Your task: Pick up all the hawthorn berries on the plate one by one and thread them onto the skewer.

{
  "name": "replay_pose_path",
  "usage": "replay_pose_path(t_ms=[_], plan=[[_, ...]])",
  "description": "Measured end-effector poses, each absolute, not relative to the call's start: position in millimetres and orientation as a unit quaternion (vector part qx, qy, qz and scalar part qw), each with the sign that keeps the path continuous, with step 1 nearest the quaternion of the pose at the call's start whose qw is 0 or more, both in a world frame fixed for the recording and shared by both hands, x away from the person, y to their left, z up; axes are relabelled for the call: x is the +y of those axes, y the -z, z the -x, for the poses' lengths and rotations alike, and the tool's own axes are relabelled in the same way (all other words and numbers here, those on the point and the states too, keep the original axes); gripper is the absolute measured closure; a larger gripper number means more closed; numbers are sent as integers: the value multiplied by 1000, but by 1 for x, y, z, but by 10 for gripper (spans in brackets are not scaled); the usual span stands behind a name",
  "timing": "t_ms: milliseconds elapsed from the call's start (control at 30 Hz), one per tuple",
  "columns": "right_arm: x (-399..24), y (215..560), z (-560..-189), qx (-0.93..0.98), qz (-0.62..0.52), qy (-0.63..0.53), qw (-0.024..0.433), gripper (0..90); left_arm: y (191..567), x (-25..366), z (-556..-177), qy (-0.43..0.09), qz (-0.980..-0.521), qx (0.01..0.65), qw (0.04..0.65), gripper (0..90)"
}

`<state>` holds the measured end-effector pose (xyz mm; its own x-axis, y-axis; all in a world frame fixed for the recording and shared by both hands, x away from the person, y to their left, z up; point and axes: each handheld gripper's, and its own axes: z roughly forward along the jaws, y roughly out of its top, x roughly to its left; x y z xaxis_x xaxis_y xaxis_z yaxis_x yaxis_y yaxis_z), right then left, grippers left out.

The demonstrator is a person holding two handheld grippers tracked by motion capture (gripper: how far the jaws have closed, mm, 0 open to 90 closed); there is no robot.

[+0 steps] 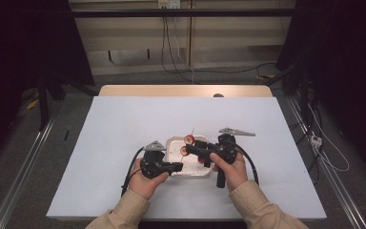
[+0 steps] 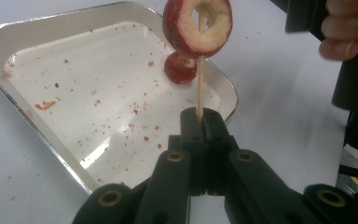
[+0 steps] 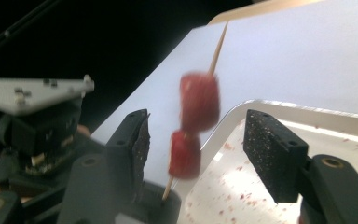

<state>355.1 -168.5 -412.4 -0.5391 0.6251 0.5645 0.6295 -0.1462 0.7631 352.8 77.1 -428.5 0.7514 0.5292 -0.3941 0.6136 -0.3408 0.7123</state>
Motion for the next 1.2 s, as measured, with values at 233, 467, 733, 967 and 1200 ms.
replay_pose_path(t_ms=[233,467,733,967,1200], plan=[[-175,403,-363,-639,491,592,-26,588,428,71,-349,50,-828,335,446,895],[-170,407,-363,-646,485,589,-21,731,429,73,-352,61,-823,344,448,896],[-165,410,-362,-652,479,588,-8,732,428,75,-352,62,-821,349,448,896],[-164,411,-359,-659,473,584,-11,733,429,74,-352,66,-820,350,447,896],[-175,413,-359,-656,469,590,-29,555,431,79,-355,61,-817,361,446,896]])
